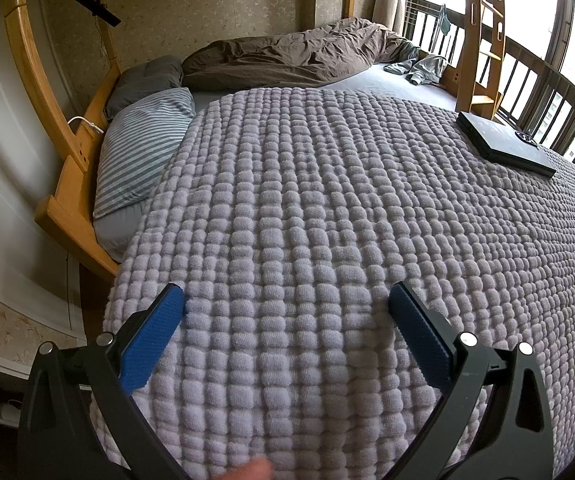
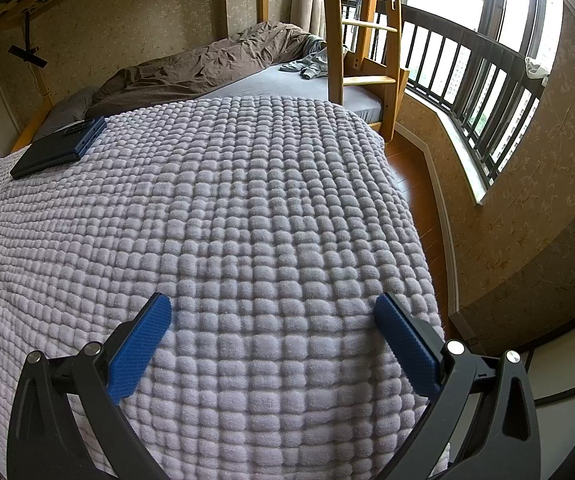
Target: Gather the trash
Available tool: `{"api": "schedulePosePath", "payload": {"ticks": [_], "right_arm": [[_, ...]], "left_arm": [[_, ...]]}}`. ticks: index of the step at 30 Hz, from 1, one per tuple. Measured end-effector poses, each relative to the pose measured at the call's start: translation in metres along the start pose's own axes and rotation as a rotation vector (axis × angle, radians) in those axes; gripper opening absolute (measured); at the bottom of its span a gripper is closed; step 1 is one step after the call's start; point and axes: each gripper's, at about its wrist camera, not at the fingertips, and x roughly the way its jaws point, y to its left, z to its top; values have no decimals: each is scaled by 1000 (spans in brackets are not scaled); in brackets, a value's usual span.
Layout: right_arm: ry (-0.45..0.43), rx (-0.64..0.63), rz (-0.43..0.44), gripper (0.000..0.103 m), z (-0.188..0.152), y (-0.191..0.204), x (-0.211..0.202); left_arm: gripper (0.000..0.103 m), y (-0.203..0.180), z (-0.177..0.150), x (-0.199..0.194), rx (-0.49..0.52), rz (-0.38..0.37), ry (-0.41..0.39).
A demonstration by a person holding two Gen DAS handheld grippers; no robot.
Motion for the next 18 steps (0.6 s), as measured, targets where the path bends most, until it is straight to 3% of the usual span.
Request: {"api": "schedulePosePath", "payload": {"ticks": [18], "right_arm": [[0,0,0,99,-1,1,0]], "left_arm": [[102,0,-1,0,0,0,-1]]}}
